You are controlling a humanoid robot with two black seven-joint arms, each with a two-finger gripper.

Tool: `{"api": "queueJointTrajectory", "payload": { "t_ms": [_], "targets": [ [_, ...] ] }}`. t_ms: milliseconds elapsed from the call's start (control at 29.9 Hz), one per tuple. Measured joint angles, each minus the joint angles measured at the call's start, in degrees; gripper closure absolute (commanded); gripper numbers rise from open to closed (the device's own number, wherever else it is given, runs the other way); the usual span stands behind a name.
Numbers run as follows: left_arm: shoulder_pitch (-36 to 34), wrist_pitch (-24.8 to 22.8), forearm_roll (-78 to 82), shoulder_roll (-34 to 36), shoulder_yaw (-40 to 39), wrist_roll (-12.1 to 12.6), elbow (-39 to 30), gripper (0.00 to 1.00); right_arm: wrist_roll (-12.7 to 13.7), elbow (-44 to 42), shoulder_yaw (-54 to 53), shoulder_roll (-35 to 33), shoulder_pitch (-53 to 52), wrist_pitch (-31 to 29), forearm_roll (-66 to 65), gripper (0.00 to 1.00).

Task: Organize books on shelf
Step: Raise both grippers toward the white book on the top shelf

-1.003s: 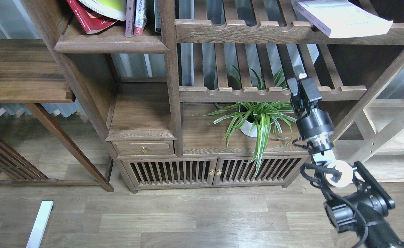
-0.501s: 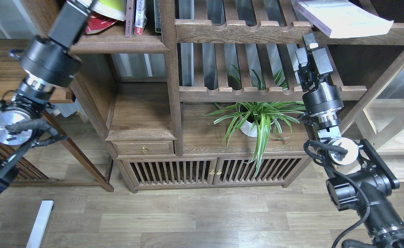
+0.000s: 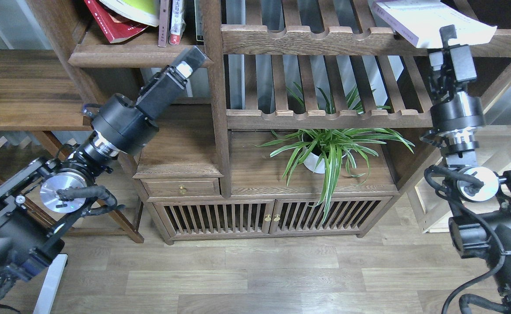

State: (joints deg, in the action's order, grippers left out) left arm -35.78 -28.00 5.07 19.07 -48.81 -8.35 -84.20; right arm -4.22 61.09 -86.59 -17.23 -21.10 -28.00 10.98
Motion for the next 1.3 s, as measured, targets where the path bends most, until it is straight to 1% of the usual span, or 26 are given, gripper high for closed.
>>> {"api": "queueJointTrajectory", "payload": {
  "t_ms": [167,468,602,669,702,802,869,969,1003,1070,1170,1304],
  "targets": [
    [0.5,0.0,1.72,-1.15,0.03,0.0,0.0,0.01,0.05,-0.1,-0.64,-0.34,-0.62,2.35,0.01,0.17],
    [0.47,0.0,1.98,-1.22,-0.28,0.0,-0.05,0.01,0.18,-0.7,-0.68,-0.43,-3.71,11.29,0.1,0.18],
    [0.45,0.0,2.04,-1.19,-0.53,0.01,-0.05,0.01,0.24,-1.39,-0.62,-0.44,-5.1,14.16,0.1,0.19],
    [0.45,0.0,2.04,-1.1,-0.63,0.01,-0.05,0.01,0.26,-1.55,-0.6,-0.44,-5.55,15.58,0.1,0.22],
    [0.45,0.0,2.05,-1.08,-0.68,0.0,-0.04,0.01,0.28,-1.56,-0.6,-0.46,-5.66,15.96,0.1,0.25],
    [0.45,0.0,2.05,-1.05,-0.74,0.01,0.08,0.01,0.34,-1.56,-0.54,-0.52,-5.78,16.41,0.11,0.47],
    [0.48,0.0,2.05,-1.05,-0.75,0.01,0.15,0.01,0.35,-1.47,-0.57,-0.59,-5.79,16.14,0.1,0.57],
    [0.52,0.0,2.03,-1.03,-0.85,0.0,0.17,0.01,0.34,-1.33,-0.89,-0.58,-5.79,14.83,0.14,0.84],
    [0.52,0.0,2.01,-1.0,-0.91,0.0,0.19,0.01,0.31,-1.31,-0.97,-0.54,-5.76,13.99,0.15,0.89],
    [0.53,0.0,1.98,-0.95,-1.01,-0.03,0.27,0.01,0.15,-1.31,-1.07,-0.41,-5.56,11.86,0.15,0.96],
    [0.6,0.0,1.92,-0.84,-1.1,-0.09,0.38,0.01,-0.1,-1.41,-1.1,-0.28,-5.2,9.52,0.13,0.96],
    [0.77,0.0,1.88,-0.8,-1.19,-0.16,0.51,0.01,-0.29,-1.49,-1.11,-0.19,-4.68,8.66,0.1,0.96]
  ]
}}
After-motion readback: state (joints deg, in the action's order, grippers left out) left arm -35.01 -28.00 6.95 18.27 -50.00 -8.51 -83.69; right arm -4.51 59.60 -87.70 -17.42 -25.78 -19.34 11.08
